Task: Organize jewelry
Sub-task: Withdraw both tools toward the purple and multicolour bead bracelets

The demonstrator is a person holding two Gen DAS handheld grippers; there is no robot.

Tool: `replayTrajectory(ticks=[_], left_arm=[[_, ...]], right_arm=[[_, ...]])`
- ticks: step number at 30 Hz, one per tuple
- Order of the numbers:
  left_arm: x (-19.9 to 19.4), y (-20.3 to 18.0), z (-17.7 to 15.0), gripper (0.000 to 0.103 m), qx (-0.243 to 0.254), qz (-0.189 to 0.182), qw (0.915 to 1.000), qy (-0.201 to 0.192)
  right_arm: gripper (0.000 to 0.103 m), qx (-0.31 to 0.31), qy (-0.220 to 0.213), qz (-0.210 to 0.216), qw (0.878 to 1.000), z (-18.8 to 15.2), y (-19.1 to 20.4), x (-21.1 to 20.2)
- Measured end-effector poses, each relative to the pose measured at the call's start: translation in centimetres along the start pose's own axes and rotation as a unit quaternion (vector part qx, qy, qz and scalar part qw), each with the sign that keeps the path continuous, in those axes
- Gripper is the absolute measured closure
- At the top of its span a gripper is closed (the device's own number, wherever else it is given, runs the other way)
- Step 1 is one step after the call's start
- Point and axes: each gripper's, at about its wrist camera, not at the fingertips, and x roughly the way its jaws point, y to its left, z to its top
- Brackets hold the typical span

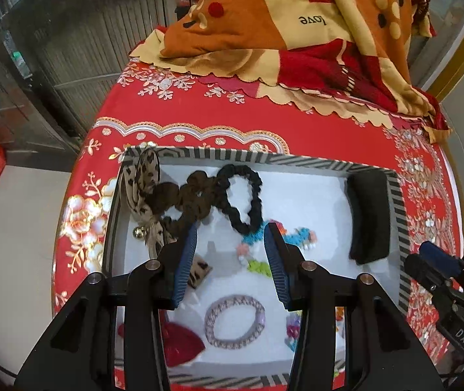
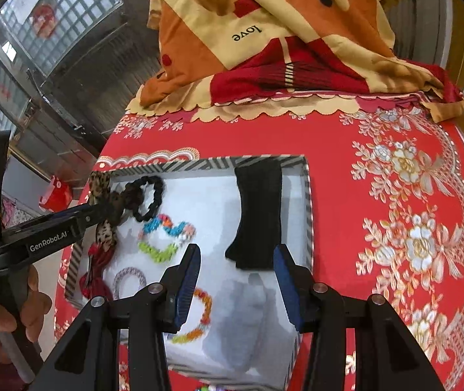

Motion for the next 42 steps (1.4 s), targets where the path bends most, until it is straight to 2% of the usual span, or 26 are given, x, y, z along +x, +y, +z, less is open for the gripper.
replayTrajectory(ticks=[14,26,33,42], left_arm=[[-3.6,-0.5,-4.8,0.061,0.012,0.003,0.9999,-0.008],[-6.6,-0.6,-10.3,0.061,0.006,0.001,0.9999,-0.008],[-8.3,-0.1,-13.4,0.061,-0.002,-0.003,1.0000,-0.004],[-7.2,0.7,-18.2,0.061,-0.015,-0.006,0.9991,0.039]], right_arm=[[0.058,-0.004,0.002,0.000,1.000,-4.7,1.5,-2.9],[0.058,-0.024,0.002,0.002,1.000,-9.7,2.1,-5.2],[0.058,-0.025,0.012,-0.001,1.000,-12.7,1.2,-6.4],[0.058,-0.026,0.045,-0.010,0.999,-17.3,-0.2,-5.0]])
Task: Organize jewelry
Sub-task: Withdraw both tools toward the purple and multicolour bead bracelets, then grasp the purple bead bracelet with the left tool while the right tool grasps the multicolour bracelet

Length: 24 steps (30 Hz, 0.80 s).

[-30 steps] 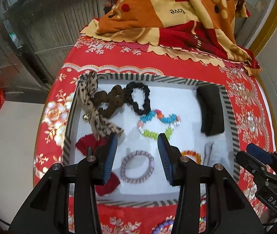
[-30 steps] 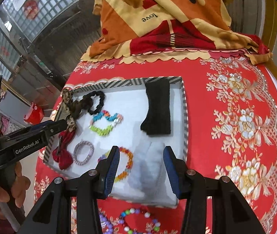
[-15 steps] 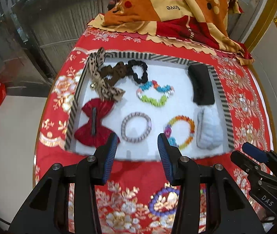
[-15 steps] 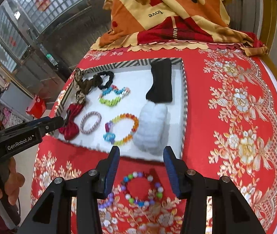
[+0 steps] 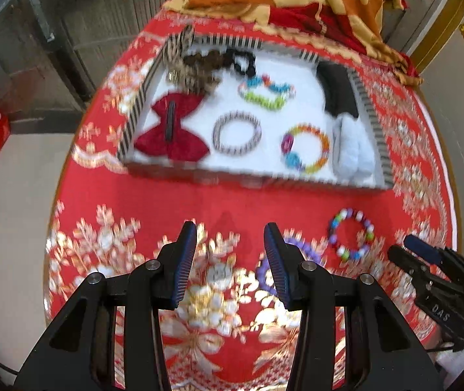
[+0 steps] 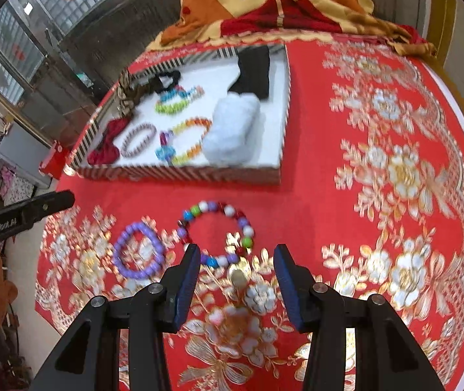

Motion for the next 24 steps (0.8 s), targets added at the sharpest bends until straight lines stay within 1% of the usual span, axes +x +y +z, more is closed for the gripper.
replayTrajectory(ticks=[4,10,15,19,24], left_arm=[[1.4,-0.1,-1.6,0.061,0.001,-0.006,0.9998,0.021],[3.4,-0.6,-2.8,0.061,0.013,-0.010,0.9988,0.046],[4.4,-0.6,-3.4,0.061,0.013,-0.001,0.9985,0.054],[4.7,-0.8,-3.4,0.061,0.016,0.006,0.9985,0.053],[4.9,-0.6,-3.7,0.061,0.015,0.006,0.9984,0.055]], right_arm=[[0.058,-0.005,0.004,-0.010,1.000,-0.5,-0.3,1.1],[0.058,-0.018,0.001,-0.025,1.000,-0.1,-0.3,2.2],[0.059,-0.037,0.005,-0.037,0.999,0.2,0.1,3.1],[0.059,-0.046,0.005,-0.039,0.998,0.3,0.4,3.4],[0.059,-0.054,0.007,-0.043,0.998,0.5,0.5,3.7]])
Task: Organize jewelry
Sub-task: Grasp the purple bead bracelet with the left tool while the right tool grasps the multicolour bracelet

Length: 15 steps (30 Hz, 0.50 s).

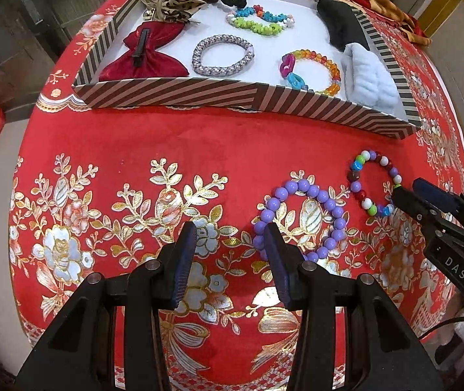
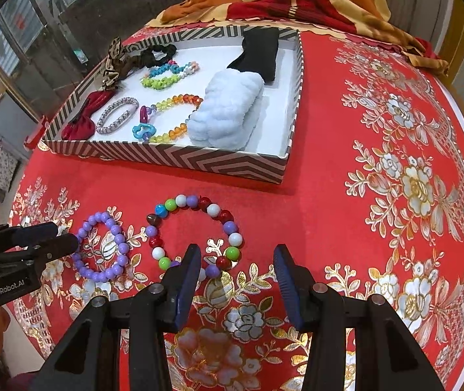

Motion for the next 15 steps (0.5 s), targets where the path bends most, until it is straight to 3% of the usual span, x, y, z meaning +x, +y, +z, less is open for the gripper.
replayTrajectory(ticks=[10,15], left_arm=[[0.5,-0.5,0.3,0.056,0.008,-0.005,0.9999,0.005],[0.9,-1.5,0.5,0.056,0.023,0.015,0.9996,-0.002]], right_arm=[[0.059,-0.017,0.001,-0.007,1.000,0.5,0.3,0.8],[0.069,-0.045,-0.004,-0.022,0.999,0.6,0.9,1.0]])
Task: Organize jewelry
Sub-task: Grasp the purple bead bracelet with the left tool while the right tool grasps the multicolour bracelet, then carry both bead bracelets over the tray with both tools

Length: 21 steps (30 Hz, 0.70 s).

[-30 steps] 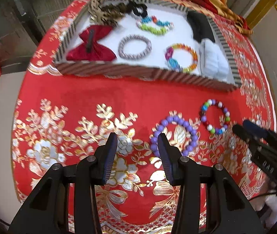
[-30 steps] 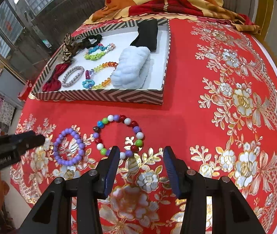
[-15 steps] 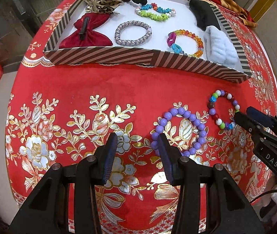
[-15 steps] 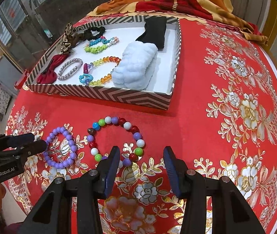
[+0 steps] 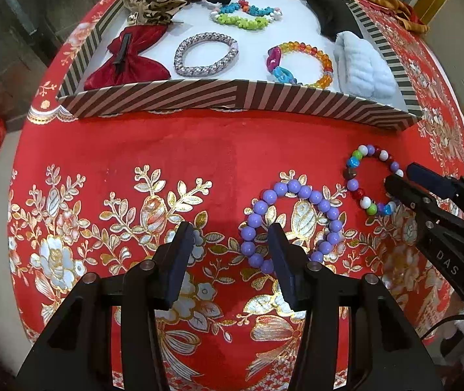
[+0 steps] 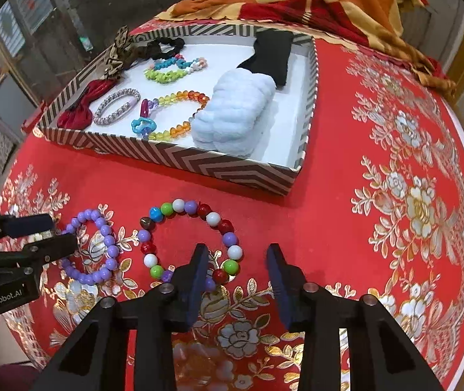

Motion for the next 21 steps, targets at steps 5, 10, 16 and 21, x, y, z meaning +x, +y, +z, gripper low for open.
replayTrajectory(ticks=[5,10,16,21], left_arm=[[0.1,-1.3,0.4,0.082,0.011,0.005,0.9998,-0.014],[0.3,-1.5,0.7,0.095,0.010,-0.017,0.9998,-0.008],[-1.9,-0.8,1.8,0.095,0.003,-0.038,0.9988,-0.030],[-3.9,-0.2,2.8,0.095,-0.001,-0.046,0.9978,-0.048]], right_arm=[[0.087,-0.016,-0.006,-0.004,1.000,-0.2,-0.1,0.0],[0.094,-0.004,-0.009,0.019,1.000,-0.2,-0.8,-0.8],[0.094,-0.002,-0.031,0.030,0.999,0.2,-0.9,-3.1],[0.094,-0.002,-0.054,0.035,0.998,0.7,-0.9,-5.2]])
